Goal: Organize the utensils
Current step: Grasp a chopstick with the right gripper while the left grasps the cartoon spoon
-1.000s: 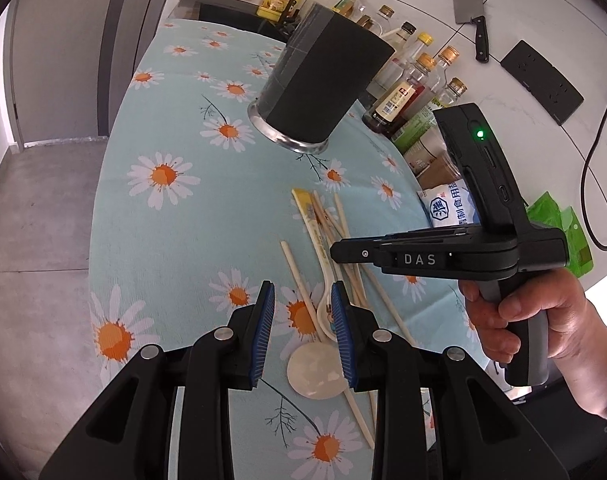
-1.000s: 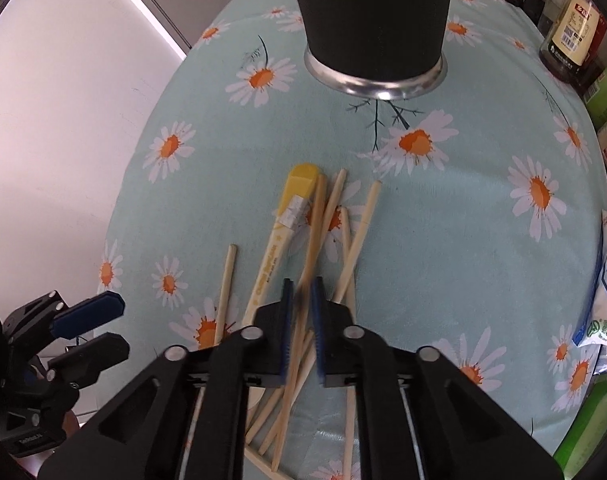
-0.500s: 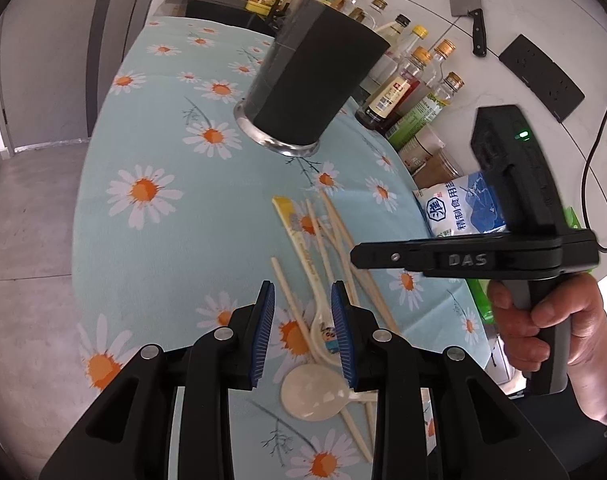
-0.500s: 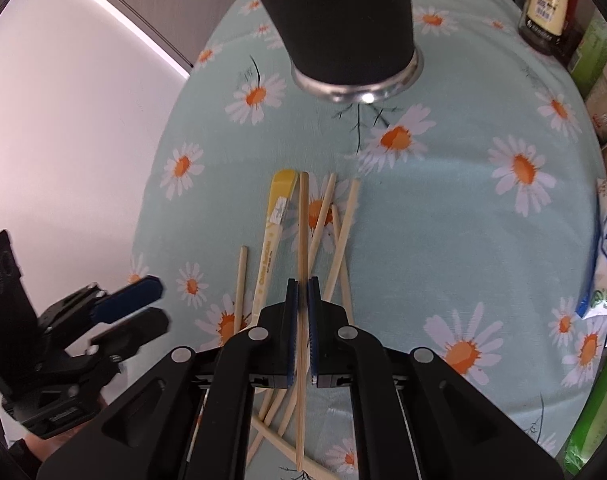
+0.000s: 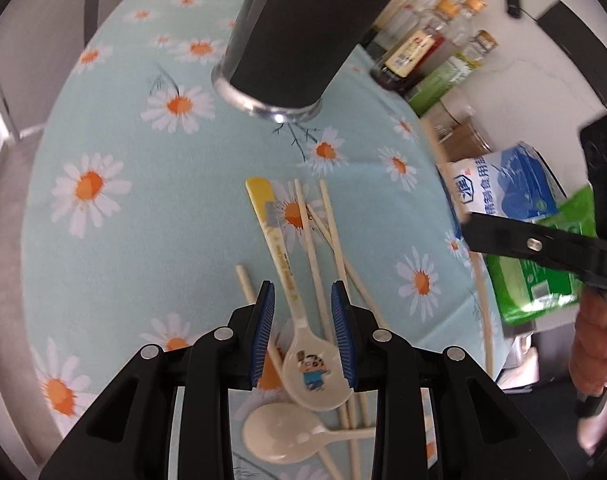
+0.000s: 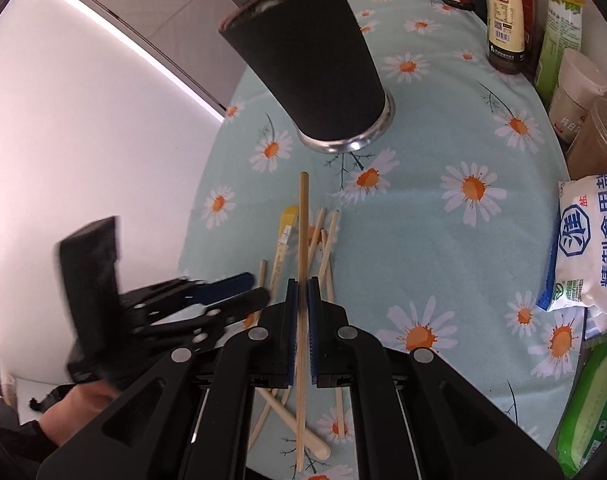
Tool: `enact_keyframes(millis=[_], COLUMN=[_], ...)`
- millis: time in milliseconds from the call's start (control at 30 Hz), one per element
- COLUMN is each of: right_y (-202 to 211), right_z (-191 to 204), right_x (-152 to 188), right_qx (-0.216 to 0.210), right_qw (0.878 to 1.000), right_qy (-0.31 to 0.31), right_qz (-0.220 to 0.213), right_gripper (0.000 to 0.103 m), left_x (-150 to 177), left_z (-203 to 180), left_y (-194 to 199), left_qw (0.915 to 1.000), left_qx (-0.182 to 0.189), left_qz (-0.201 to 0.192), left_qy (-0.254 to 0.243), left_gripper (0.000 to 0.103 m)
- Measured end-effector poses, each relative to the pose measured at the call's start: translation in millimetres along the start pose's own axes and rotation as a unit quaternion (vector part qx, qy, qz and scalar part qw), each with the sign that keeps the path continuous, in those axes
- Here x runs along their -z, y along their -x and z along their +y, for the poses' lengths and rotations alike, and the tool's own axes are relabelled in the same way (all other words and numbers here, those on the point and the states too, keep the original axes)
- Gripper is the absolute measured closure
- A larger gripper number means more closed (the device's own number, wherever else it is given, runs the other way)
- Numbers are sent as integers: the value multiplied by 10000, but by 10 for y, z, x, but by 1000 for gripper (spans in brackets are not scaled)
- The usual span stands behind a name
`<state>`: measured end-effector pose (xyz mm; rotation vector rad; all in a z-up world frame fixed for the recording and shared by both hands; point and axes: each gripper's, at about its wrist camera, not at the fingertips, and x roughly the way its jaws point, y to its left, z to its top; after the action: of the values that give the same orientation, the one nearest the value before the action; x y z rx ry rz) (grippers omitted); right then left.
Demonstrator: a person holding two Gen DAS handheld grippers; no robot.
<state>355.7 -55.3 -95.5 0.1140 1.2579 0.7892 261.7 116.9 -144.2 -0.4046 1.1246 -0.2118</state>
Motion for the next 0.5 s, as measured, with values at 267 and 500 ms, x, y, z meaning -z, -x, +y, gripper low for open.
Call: enact_keyframes(millis=[267,500], right_y=[169,251], right_z=[-181,-367], right_x=[-5,10], right_qx=[-351,-609], right_qw=[9993,9978], right_qy=[-63,-183], right_qz=[-123,-194], right_gripper=[97,97], left_x=[-96,-212], left_z=[-37,-146], left_y=[-165,-249], left_qw=[9983,9940], left_qx=[-397,-850], left_qz=[350,689], left_qy=[246,29], left_gripper=[75,86])
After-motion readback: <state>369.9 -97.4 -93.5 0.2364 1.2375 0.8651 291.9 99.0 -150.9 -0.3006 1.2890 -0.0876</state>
